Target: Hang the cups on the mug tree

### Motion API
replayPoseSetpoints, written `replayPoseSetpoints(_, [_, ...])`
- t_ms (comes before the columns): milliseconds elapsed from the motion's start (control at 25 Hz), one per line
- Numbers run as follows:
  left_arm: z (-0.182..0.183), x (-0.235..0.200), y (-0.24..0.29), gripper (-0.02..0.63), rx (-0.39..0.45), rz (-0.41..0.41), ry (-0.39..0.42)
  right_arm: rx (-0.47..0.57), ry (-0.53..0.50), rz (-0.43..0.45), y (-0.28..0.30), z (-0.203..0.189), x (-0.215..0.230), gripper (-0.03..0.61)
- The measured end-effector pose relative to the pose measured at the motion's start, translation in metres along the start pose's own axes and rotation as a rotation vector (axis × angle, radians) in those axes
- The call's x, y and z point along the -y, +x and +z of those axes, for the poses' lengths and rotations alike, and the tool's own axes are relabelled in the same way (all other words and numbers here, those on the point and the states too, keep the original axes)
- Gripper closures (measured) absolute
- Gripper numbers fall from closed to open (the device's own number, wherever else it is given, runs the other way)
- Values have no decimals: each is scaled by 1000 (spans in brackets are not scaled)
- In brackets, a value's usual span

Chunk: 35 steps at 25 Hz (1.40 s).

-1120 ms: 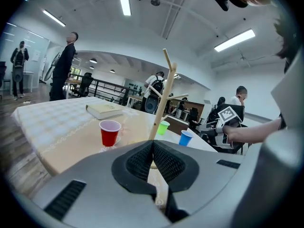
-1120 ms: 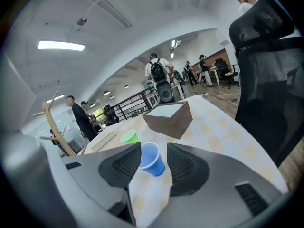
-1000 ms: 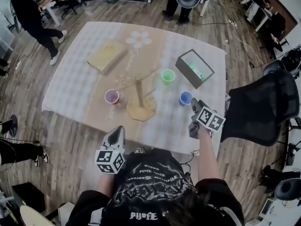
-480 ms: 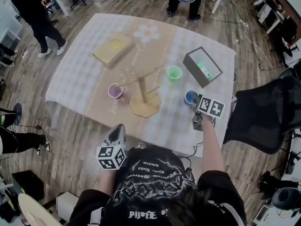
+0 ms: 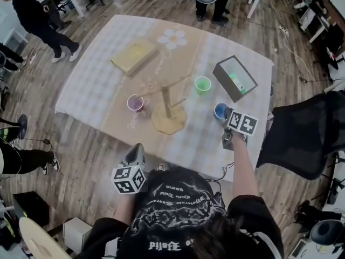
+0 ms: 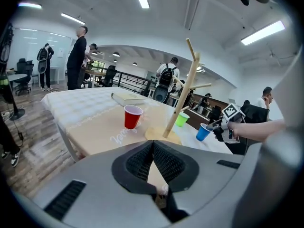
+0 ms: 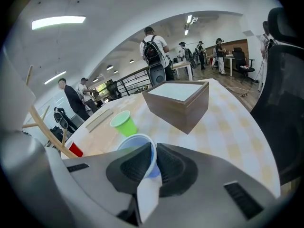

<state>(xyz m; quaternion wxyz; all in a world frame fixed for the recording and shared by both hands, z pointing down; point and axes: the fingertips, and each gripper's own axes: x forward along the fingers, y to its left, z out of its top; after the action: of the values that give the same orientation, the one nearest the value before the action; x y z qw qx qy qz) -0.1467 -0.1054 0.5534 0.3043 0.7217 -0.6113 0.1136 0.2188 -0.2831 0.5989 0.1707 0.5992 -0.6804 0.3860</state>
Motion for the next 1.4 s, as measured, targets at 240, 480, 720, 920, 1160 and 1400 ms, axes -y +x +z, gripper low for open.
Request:
replayPoseSetpoints(240, [-4,-2,-5,594,1,1,-21,34,-38,-9,-12,8,-11,537])
replayPoseSetpoints(480, [-3,5,-3,594,8,-21,-21,129,-65,25,-41,32,-38,537])
replayPoseSetpoints(720, [2,13,-8,594,42,-46,-2,218,-184,54,-72,46,-78,538])
replayPoseSetpoints(920, [5,21,-10,594,54,-66,12,273,-250,79,-92,65,-106,538])
replayPoseSetpoints(1160, [6,17,-18,594,67,-57,5,325,-303,90,-110,83,-136,538])
replayPoseSetpoints(1400, [4,5,-22,594,73,-46,-12,405,-511,44,-125,104,-178,538])
